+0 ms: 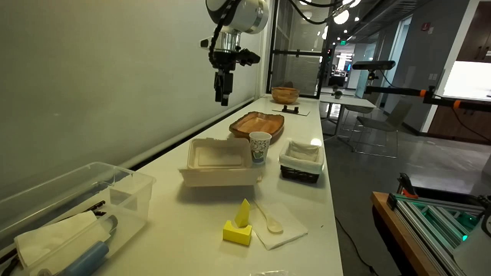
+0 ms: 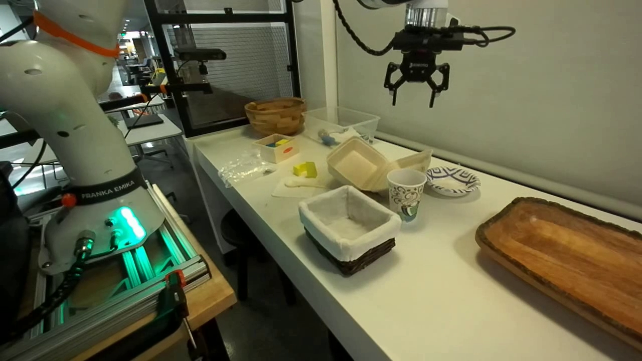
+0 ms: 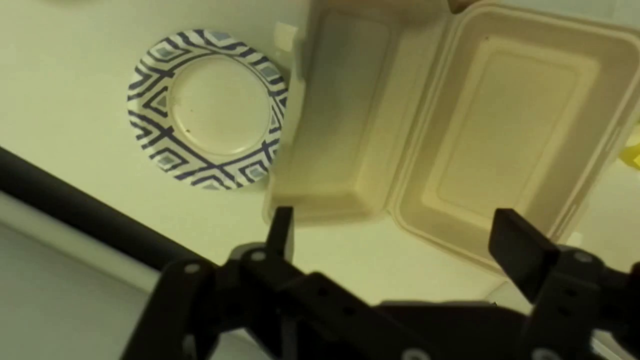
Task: Open the food pack.
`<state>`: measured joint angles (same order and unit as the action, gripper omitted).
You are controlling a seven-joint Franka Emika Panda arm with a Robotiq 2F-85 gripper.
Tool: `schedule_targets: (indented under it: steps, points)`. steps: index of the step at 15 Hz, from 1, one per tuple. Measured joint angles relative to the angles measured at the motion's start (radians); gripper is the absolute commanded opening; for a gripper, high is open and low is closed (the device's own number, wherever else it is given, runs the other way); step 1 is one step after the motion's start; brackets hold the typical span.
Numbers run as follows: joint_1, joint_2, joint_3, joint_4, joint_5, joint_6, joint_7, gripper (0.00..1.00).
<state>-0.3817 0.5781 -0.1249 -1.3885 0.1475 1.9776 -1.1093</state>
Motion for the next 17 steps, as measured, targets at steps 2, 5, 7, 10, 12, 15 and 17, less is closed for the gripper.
schedule_targets:
  steps: [2,5,7,10,12,15,17]
  points:
    - [0.027,-0.03,0.016,-0.002,-0.002,0.0,0.047,1.0]
    - [0.074,-0.065,0.043,-0.023,-0.002,0.0,0.132,1.0]
    - [0.11,-0.085,0.051,-0.051,-0.012,0.0,0.198,1.0]
    - [0.15,-0.122,0.048,-0.109,-0.07,-0.008,0.317,1.0]
    - [0.162,-0.156,0.046,-0.158,-0.109,-0.041,0.382,1.0]
    - [0.162,-0.215,0.044,-0.241,-0.13,-0.071,0.417,1.0]
    - [0.156,-0.245,0.044,-0.284,-0.131,-0.065,0.414,1.0]
